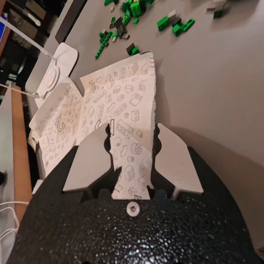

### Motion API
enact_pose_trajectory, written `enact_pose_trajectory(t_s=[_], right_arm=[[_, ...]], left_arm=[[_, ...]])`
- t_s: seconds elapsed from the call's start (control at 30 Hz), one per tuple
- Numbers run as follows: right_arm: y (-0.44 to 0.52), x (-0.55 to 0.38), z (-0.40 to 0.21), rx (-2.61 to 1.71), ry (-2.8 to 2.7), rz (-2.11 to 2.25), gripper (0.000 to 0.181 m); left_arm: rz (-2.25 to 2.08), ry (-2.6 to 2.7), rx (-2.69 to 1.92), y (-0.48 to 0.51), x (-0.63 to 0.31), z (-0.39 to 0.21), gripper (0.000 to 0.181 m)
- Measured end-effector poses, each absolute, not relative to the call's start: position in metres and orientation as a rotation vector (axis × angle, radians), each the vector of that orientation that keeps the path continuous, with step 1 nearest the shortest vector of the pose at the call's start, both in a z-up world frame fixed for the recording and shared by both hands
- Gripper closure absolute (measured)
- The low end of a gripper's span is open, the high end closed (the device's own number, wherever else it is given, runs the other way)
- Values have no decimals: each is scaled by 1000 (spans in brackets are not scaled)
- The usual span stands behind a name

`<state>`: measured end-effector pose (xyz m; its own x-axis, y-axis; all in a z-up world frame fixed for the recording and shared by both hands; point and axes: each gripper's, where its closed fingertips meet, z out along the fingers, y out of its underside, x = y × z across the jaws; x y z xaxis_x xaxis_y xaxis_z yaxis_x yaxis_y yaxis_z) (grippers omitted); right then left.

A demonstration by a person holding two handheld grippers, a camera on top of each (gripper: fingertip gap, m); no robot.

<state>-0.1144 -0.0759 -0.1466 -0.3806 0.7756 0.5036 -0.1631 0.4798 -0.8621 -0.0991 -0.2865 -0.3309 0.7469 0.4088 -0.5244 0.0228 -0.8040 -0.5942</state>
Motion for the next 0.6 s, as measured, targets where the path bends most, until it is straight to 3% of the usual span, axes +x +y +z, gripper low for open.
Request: enact_pose_trajectory(t_s=[0.1, 0.3, 0.6], right_arm=[[-81, -103, -175, -486, -1749, 1047, 144], [-75, -98, -208, -458, -1838, 962, 150], [-21, -160, -264, -905, -2068, 917, 154]], left_arm=[[925, -364, -2406, -293, -103, -336, 131], [971, -453, -2318, -298, -113, -307, 181], [629, -707, -2276, -285, -143, -246, 181]])
